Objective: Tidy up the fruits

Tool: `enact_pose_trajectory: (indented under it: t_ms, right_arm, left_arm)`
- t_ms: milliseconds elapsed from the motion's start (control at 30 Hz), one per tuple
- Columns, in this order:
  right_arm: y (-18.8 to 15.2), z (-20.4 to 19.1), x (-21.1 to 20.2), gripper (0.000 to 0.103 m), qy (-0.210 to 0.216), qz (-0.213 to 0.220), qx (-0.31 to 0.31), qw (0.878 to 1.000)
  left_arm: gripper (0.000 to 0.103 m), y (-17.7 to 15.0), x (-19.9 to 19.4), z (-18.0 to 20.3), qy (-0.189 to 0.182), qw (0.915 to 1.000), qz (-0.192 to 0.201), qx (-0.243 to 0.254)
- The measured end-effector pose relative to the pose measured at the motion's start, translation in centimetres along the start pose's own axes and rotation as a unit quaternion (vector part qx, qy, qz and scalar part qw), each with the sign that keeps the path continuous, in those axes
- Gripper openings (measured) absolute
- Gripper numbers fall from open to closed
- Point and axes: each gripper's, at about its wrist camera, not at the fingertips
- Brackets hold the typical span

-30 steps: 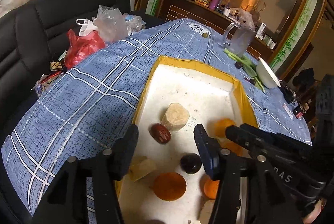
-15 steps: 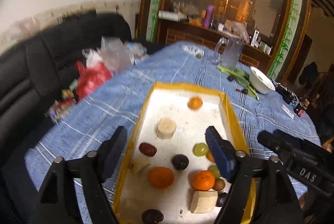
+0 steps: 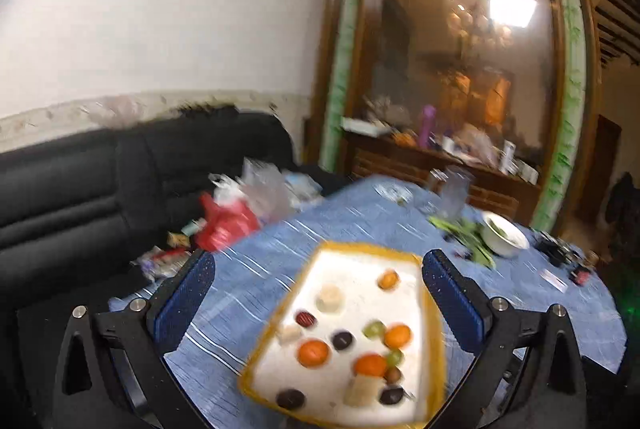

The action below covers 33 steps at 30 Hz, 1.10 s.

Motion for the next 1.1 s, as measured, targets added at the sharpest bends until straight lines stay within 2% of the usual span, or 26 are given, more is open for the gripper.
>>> enact_pose_trajectory:
  t_ms: [67,267,400,500,700,1100]
  right_arm:
    - [-0.4,0.0,-0.3,0.068,0.002,0.000,0.001,1.000]
    - [-1.2,0.0,-1.1,0.069,-0.003,0.001,-0.003,1.000]
    - [-1.5,0.1,-1.5,0.073,-0.009,0.004,-0.002,1.000]
    - [-1.8,-0.1,-1.6,0.076,-0.019,0.006,-0.007,1.000]
    - [-2.3,-0.8,-1.2,0.078,-0.036,0.002,-0.021,0.999]
    - [-2.9,-2.1,-0.2,0.081,-0.055,-0.015,-0.035,0.998]
  left_arm:
    - [0.103,-0.4,0.4,0.6,-0.011,0.9996,-0.023,0.011]
    - [0.103,-1.1,0.7,2.1,-0.043,0.9971,-0.053,0.031]
    - [0.103,-1.9,0.8,2.6,-0.055,0.9950,-0.072,0.040]
    - [0.103,-2.5,1.3,2.4,-0.066,0.9930,-0.094,0.029]
    - [0.103,-3.3,2.0,2.2,-0.052,0.9912,-0.117,0.031]
    - [0.103,-4.4,2.1,2.0,-0.065,0.9873,-0.140,0.037]
Point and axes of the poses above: each gripper's, at about its wrist camera, not at the fingertips, and x roughly the way its jaws point, z to its right, y to its top, and after that the axes turned 7 degrees about x, right-handed
